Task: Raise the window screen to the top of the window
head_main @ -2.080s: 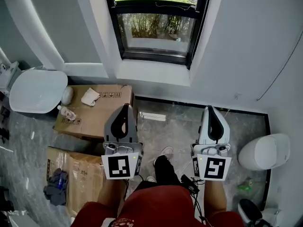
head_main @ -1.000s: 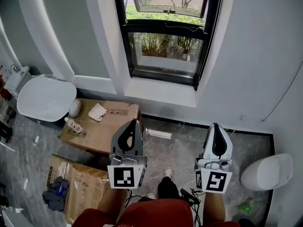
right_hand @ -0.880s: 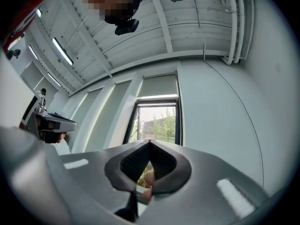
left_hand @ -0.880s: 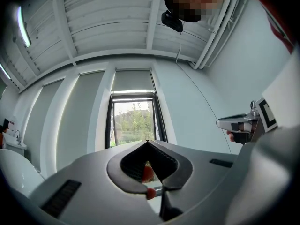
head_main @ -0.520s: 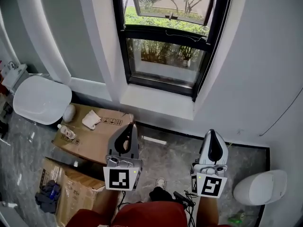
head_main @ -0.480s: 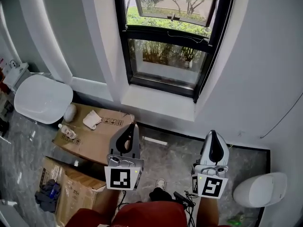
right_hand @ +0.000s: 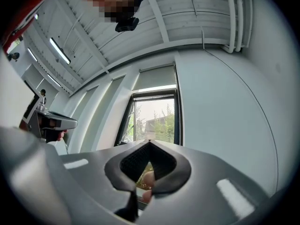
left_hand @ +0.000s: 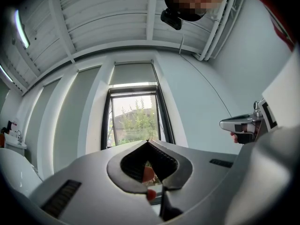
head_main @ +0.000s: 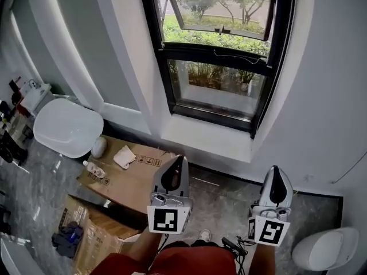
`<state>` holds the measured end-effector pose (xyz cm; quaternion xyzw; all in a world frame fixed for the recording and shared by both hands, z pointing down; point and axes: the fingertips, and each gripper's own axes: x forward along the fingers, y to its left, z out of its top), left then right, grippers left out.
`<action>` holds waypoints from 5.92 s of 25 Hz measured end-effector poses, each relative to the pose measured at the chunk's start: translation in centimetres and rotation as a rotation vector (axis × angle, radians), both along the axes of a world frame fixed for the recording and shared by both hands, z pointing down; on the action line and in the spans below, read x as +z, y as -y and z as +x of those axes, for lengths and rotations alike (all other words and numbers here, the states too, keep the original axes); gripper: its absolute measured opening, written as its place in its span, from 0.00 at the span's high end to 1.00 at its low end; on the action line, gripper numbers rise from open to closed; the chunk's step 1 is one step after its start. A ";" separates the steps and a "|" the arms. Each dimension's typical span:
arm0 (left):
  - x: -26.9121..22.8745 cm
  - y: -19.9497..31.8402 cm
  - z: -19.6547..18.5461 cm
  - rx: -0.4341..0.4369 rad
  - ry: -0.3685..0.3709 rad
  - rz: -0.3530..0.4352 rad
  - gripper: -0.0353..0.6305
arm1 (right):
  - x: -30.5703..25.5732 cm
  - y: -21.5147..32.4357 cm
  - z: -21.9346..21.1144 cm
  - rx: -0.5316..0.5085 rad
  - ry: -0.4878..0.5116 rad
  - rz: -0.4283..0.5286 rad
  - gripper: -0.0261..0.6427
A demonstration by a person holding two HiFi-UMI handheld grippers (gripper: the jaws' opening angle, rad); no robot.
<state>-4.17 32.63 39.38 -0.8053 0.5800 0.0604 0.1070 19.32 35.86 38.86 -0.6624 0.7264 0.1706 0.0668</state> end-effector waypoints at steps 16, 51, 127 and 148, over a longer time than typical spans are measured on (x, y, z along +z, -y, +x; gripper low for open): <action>1.4 5.7 -0.8 -0.045 0.003 -0.035 0.94 | 2.0 6.9 -0.6 -0.036 -0.003 -0.016 0.95; 3.1 33.6 -10.2 0.041 -0.051 -0.093 0.94 | 1.9 33.9 -10.7 0.035 -0.062 -0.058 0.95; 4.8 62.2 2.0 0.169 0.355 -0.088 0.92 | 4.1 60.3 -1.2 0.109 -0.341 -0.217 0.94; 6.8 65.2 2.8 0.210 1.073 0.048 0.74 | 7.3 63.0 -1.7 0.108 -1.022 -0.361 0.79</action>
